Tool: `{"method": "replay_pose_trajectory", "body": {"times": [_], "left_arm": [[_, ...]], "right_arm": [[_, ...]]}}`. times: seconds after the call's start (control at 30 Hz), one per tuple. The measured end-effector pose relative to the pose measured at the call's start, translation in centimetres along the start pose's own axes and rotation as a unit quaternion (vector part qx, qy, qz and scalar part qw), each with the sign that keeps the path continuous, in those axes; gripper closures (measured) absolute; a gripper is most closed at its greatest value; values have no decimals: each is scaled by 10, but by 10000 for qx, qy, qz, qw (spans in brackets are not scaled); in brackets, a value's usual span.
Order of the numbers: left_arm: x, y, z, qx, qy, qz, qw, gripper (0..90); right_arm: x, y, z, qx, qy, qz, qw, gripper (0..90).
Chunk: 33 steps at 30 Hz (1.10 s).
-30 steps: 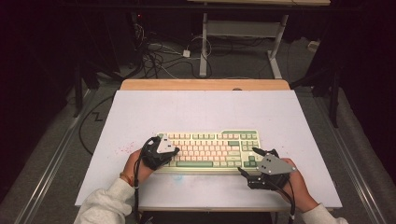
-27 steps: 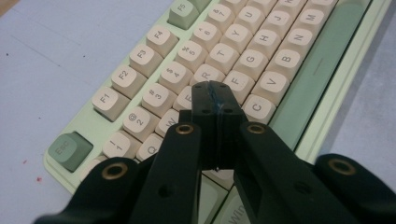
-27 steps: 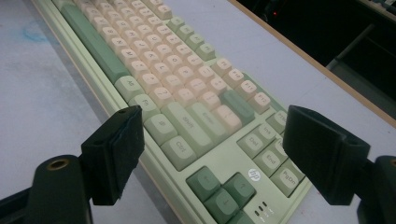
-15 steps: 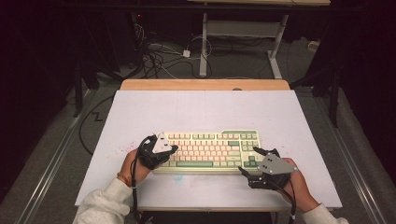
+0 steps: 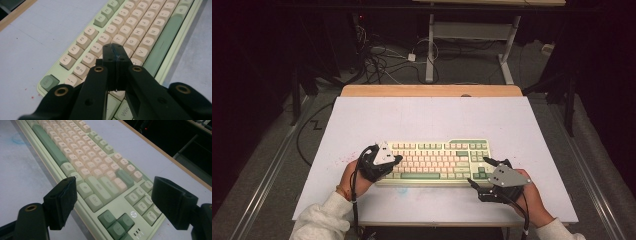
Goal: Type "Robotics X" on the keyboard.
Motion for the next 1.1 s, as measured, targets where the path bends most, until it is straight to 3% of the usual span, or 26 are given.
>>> {"method": "replay_pose_trajectory", "body": {"times": [1.1], "left_arm": [[-17, 5, -4, -36, -203, 249, 9995, 876]], "right_arm": [[0, 0, 0, 14, 15, -32, 10000, 213]]}}
Point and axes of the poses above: each handheld gripper's, and its own axes: z roughly forward along the jaws, y roughly out of its top, x roughly to its left, the point moved 2 cm from there along z, roughly forward along the jaws, and after that the axes turned 9 degrees about -z, right-handed, at the moved point
